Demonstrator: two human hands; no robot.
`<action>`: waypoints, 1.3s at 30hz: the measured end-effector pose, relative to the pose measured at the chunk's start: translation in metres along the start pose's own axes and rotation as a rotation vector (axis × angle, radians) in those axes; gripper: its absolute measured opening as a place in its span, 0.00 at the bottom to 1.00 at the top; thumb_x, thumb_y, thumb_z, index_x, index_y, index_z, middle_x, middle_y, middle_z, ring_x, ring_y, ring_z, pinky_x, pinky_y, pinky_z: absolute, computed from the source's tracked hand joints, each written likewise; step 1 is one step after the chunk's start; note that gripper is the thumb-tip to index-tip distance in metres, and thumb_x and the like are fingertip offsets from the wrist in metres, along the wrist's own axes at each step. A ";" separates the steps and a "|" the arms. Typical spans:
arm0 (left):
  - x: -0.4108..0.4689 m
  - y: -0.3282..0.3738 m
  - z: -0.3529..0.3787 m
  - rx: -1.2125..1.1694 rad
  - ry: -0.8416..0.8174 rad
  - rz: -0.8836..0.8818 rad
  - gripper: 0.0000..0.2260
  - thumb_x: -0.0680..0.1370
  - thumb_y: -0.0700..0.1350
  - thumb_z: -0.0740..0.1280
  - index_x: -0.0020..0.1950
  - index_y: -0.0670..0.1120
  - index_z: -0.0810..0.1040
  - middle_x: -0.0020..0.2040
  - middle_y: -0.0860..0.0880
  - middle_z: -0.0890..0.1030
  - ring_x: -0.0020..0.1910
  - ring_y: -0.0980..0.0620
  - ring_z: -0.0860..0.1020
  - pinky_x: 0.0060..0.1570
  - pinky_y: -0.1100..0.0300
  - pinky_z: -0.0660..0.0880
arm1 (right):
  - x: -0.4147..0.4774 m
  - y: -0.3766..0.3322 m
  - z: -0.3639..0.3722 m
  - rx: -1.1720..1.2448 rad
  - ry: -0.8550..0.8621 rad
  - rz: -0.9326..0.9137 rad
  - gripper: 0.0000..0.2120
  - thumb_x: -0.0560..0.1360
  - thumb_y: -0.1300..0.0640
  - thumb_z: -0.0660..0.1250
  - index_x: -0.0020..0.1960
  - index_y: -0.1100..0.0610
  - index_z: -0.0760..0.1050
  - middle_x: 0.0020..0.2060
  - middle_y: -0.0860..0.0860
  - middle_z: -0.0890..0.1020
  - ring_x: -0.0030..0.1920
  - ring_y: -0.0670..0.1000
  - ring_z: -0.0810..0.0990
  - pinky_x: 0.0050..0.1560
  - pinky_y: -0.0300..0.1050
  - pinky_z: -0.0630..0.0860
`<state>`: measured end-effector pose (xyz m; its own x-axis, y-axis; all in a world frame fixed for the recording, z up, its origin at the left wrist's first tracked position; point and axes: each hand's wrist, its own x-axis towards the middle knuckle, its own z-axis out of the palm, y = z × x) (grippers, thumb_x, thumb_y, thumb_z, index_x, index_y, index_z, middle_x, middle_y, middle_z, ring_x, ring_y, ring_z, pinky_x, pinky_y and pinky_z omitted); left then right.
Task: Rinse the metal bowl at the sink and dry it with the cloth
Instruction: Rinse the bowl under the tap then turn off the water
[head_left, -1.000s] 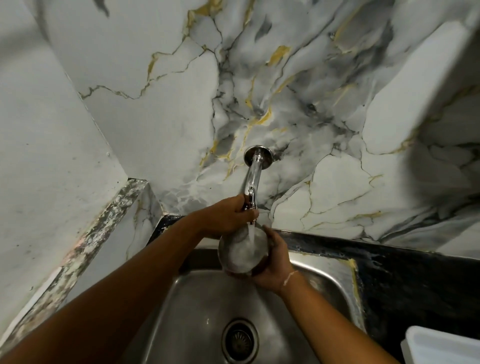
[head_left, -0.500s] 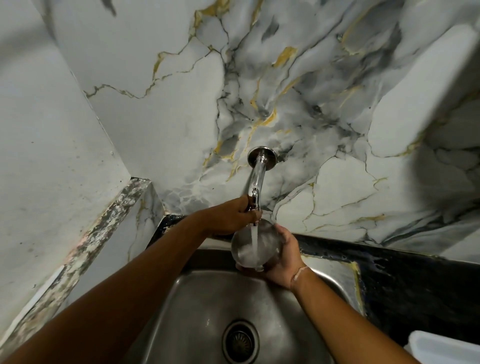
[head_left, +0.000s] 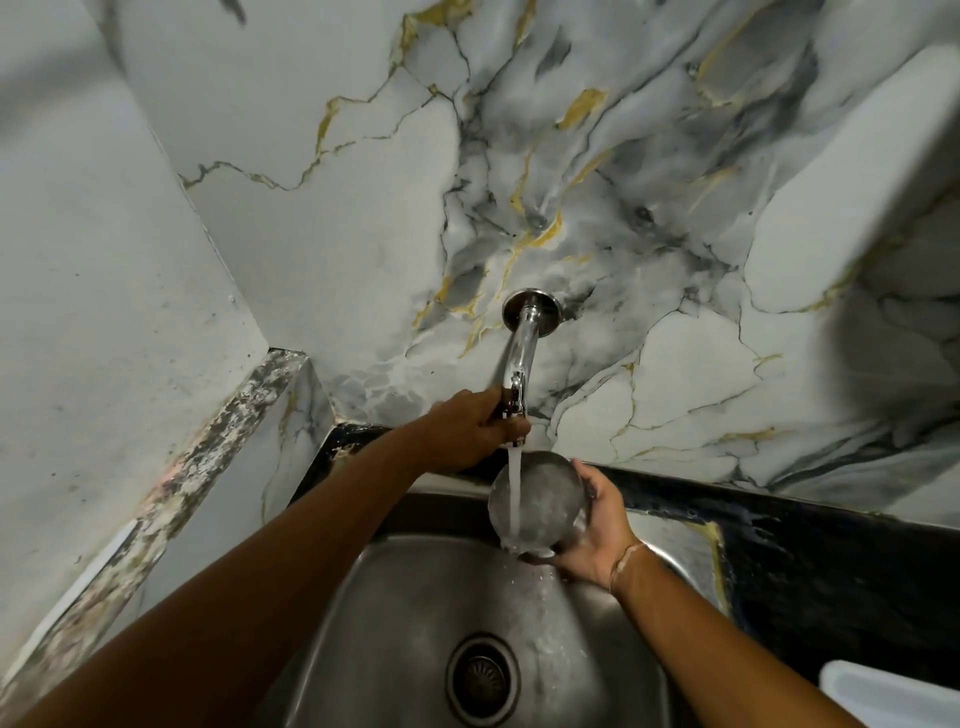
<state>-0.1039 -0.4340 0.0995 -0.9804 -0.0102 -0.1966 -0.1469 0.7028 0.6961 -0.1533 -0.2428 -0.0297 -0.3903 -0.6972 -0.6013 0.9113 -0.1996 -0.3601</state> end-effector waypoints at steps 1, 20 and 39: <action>-0.001 -0.001 0.001 0.028 0.021 0.008 0.11 0.79 0.57 0.63 0.51 0.50 0.74 0.41 0.53 0.78 0.46 0.45 0.77 0.60 0.36 0.73 | 0.000 -0.002 0.007 -0.006 -0.027 -0.015 0.33 0.68 0.39 0.70 0.69 0.55 0.77 0.66 0.60 0.81 0.65 0.65 0.79 0.71 0.68 0.68; 0.002 0.006 0.029 0.531 0.643 -0.008 0.31 0.69 0.70 0.65 0.58 0.46 0.75 0.55 0.45 0.79 0.54 0.46 0.77 0.52 0.45 0.75 | -0.034 0.074 -0.004 -1.754 0.141 -0.555 0.35 0.71 0.37 0.67 0.75 0.30 0.57 0.77 0.48 0.66 0.75 0.52 0.65 0.71 0.46 0.71; -0.003 0.010 0.032 0.494 0.526 0.121 0.39 0.77 0.65 0.58 0.80 0.51 0.44 0.83 0.47 0.48 0.81 0.46 0.45 0.78 0.42 0.49 | -0.065 0.107 -0.030 -1.653 0.350 -0.469 0.34 0.73 0.38 0.66 0.76 0.39 0.62 0.74 0.51 0.70 0.71 0.57 0.70 0.67 0.57 0.72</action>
<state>-0.0980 -0.4040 0.0845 -0.9377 -0.1653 0.3057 -0.0795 0.9583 0.2745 -0.0343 -0.1983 -0.0508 -0.7680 -0.5783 -0.2752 -0.2678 0.6804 -0.6822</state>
